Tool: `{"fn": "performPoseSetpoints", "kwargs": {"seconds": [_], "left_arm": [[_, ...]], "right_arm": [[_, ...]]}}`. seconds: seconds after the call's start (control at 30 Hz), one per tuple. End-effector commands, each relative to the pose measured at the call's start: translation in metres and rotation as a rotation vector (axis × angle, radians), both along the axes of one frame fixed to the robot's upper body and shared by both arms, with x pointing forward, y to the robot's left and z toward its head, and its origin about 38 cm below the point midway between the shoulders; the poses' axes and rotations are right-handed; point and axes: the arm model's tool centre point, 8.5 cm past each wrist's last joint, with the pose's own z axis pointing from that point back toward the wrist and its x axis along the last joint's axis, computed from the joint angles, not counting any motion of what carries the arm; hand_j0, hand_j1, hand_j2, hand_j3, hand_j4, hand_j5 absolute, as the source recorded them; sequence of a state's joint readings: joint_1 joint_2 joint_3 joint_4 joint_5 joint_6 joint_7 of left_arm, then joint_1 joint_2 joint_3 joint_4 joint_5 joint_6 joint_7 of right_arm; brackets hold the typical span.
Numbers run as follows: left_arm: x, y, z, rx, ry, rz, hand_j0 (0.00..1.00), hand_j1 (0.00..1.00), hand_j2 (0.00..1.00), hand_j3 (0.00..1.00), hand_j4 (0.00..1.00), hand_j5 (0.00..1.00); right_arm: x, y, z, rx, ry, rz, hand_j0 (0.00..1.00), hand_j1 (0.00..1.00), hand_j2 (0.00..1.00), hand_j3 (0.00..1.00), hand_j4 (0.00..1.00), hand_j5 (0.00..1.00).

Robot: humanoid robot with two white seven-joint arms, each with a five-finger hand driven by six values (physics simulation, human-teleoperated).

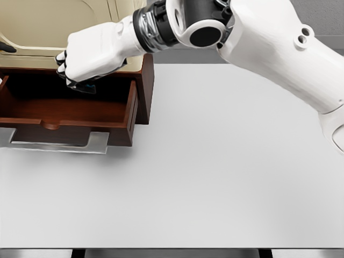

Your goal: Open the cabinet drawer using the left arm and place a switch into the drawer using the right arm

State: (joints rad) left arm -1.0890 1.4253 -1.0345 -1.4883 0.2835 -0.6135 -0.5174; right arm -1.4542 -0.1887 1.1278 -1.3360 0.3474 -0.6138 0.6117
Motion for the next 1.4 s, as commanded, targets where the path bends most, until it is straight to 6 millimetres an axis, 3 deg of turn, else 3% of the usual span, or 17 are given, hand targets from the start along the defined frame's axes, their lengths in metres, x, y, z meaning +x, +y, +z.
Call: {"fn": "performPoseSetpoints", "kwargs": {"seconds": [0.0,0.23,0.4,0.57,0.6,0.63,0.67,0.73,0.97,1.03,1.13,1.2,1.23,1.27,1.3,1.37], "left_arm": [[0.000,-0.001,0.001,-0.008,-0.002,-0.001,1.00,1.00,1.00,1.00,1.00,1.00],[-0.001,-0.004,0.001,-0.008,-0.001,-0.012,1.00,1.00,1.00,1.00,1.00,1.00],[-0.001,-0.004,0.001,-0.008,-0.001,-0.012,1.00,1.00,1.00,1.00,1.00,1.00],[-0.001,-0.006,0.001,-0.008,0.000,-0.016,1.00,1.00,1.00,1.00,1.00,1.00],[-0.001,-0.006,0.001,-0.008,0.000,-0.016,1.00,1.00,1.00,1.00,1.00,1.00],[-0.001,-0.006,0.001,-0.008,0.000,-0.016,1.00,1.00,1.00,1.00,1.00,1.00],[-0.001,-0.005,0.001,-0.007,0.000,-0.015,1.00,1.00,1.00,1.00,1.00,1.00],[-0.001,-0.006,0.001,-0.008,0.000,-0.016,1.00,1.00,1.00,1.00,1.00,1.00],[-0.001,-0.006,0.001,-0.007,0.000,-0.016,1.00,1.00,1.00,1.00,1.00,1.00],[-0.001,-0.006,0.001,-0.007,0.000,-0.018,1.00,1.00,1.00,1.00,1.00,1.00],[-0.002,-0.010,0.000,-0.007,0.001,-0.030,1.00,1.00,1.00,1.00,1.00,1.00],[-0.003,-0.015,0.000,-0.006,0.001,-0.047,1.00,1.00,1.00,1.00,1.00,1.00],[-0.003,-0.015,0.000,-0.006,0.001,-0.047,1.00,1.00,1.00,1.00,1.00,1.00],[-0.003,-0.018,0.000,-0.006,0.001,-0.054,1.00,1.00,1.00,1.00,1.00,1.00],[-0.004,-0.034,-0.003,-0.011,0.006,-0.104,1.00,1.00,1.00,1.00,1.00,1.00],[-0.015,-0.074,-0.005,-0.011,0.007,-0.233,1.00,1.00,1.00,1.00,1.00,1.00]], "right_arm": [[-0.002,0.004,0.000,0.003,0.005,0.008,0.27,0.27,0.27,0.27,0.27,0.27],[-0.002,0.004,0.004,0.003,-0.009,0.005,0.32,0.32,0.32,0.32,0.32,0.32],[0.010,0.001,0.002,-0.009,-0.030,-0.038,0.37,0.37,0.37,0.37,0.37,0.37],[0.004,0.012,0.001,-0.022,-0.049,-0.018,0.49,0.49,0.49,0.49,0.49,0.49],[0.004,0.013,0.000,-0.023,-0.047,-0.015,0.55,0.55,0.55,0.55,0.55,0.55],[0.003,0.014,0.001,-0.023,-0.048,-0.013,0.75,0.75,0.75,0.75,0.75,0.75],[0.003,0.014,0.001,-0.023,-0.050,-0.013,0.84,0.84,0.84,0.84,0.84,0.84],[0.003,0.014,0.001,-0.023,-0.050,-0.013,0.90,0.90,0.90,0.90,0.90,0.90],[0.004,0.013,0.002,-0.027,-0.067,-0.019,0.90,0.90,0.90,0.90,0.90,0.90],[0.004,0.005,0.005,-0.023,-0.076,-0.022,0.98,0.98,0.98,0.98,0.98,0.98],[0.000,-0.080,-0.013,-0.038,-0.083,-0.082,1.00,1.00,1.00,1.00,1.00,1.00],[0.008,-0.162,-0.028,-0.013,-0.052,-0.228,1.00,1.00,1.00,1.00,1.00,1.00],[0.017,-0.227,-0.026,0.047,-0.037,-0.381,1.00,1.00,1.00,1.00,1.00,1.00],[0.017,-0.265,-0.024,0.087,-0.035,-0.470,1.00,1.00,1.00,1.00,1.00,1.00],[0.014,-0.303,-0.019,0.126,-0.032,-0.552,1.00,1.00,1.00,1.00,1.00,1.00],[0.010,-0.334,-0.023,0.185,0.038,-0.609,1.00,1.00,1.00,1.00,1.00,1.00]]}}
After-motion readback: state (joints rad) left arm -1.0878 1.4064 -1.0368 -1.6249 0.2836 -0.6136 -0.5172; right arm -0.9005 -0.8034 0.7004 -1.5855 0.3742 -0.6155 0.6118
